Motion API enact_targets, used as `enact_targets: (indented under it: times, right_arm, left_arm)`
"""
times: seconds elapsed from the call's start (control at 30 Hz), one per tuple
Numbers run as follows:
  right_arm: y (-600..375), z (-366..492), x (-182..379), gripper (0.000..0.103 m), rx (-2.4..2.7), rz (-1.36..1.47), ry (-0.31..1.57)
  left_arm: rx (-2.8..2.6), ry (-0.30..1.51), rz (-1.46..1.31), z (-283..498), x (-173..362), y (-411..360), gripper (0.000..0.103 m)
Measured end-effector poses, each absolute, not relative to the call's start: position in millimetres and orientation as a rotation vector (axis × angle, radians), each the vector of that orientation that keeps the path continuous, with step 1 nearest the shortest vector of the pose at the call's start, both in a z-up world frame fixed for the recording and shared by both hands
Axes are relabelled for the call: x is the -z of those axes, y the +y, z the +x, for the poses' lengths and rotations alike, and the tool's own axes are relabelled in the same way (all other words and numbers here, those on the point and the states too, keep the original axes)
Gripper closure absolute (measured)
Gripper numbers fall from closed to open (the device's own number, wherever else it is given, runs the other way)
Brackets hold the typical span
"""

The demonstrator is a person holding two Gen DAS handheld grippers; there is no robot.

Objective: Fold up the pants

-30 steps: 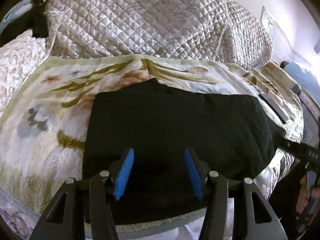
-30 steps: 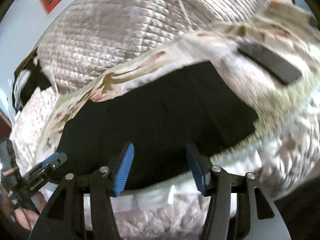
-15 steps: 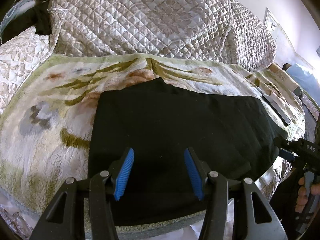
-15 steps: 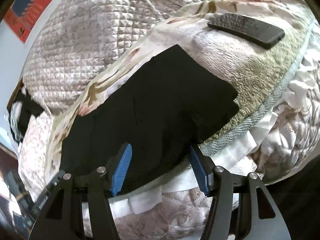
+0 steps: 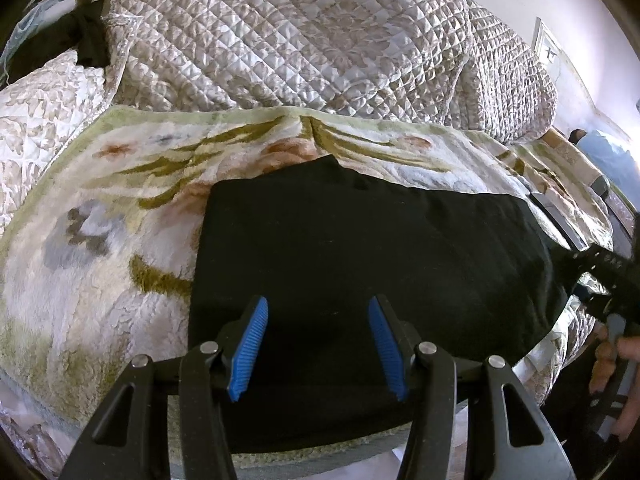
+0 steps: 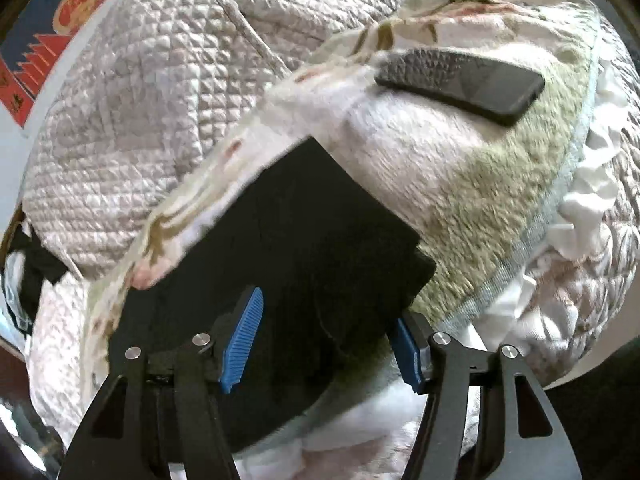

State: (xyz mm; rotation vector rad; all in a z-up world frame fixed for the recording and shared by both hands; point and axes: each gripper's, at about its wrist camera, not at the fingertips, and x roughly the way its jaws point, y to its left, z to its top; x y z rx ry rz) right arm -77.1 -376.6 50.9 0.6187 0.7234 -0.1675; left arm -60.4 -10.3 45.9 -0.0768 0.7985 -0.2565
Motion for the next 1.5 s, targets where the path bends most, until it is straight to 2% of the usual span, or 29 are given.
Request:
enact_targets:
  times: [0.07, 0.13, 0.2, 0.37, 0.53, 0.67, 0.8, 1.0, 1.2, 1.5]
  right_arm:
    - [-370, -73, -57, 0.046, 0.149, 0.566, 0.716]
    - [-372, -60, -52, 0.054, 0.139, 0.567, 0.756]
    - [-378, -46, -44, 0.073, 0.152, 0.575, 0.787]
    - [-362, -42, -79, 0.082, 0.076, 0.522, 0.729]
    - [-307, -26, -128, 0.083, -0.102, 0.42, 0.668]
    - [-234, -16, -141, 0.083, -0.277, 0.302, 0.667]
    - [-159, -12, -117, 0.083, -0.439, 0.172, 0.727]
    - [-87, -16, -43, 0.083, -0.554, -0.002, 0.869]
    - [-85, -27, -70, 0.083, -0.533, -0.056, 0.793]
    - [-70, -43, -45, 0.081, -0.541, -0.141, 0.798]
  left_arm:
    - [0.248, 0.8, -0.083, -60, -45, -8, 0.047]
    - [0.242, 0.8, -0.089, -58, -45, -6, 0.047]
    - [0.236, 0.797, -0.093, -57, -46, -3, 0.047]
    - [0.186, 0.779, -0.127, -55, -52, 15, 0.047]
    - [0.106, 0.758, -0.172, -52, -57, 44, 0.047]
    - [0.042, 0.753, -0.212, -54, -57, 70, 0.047]
    - [-0.022, 0.75, -0.254, -58, -56, 96, 0.047]
    - [-0.09, 0.748, -0.331, -63, -54, 130, 0.047]
    - [-0.078, 0.745, -0.351, -63, -54, 133, 0.047]
    - [-0.077, 0.741, -0.346, -63, -57, 132, 0.047]
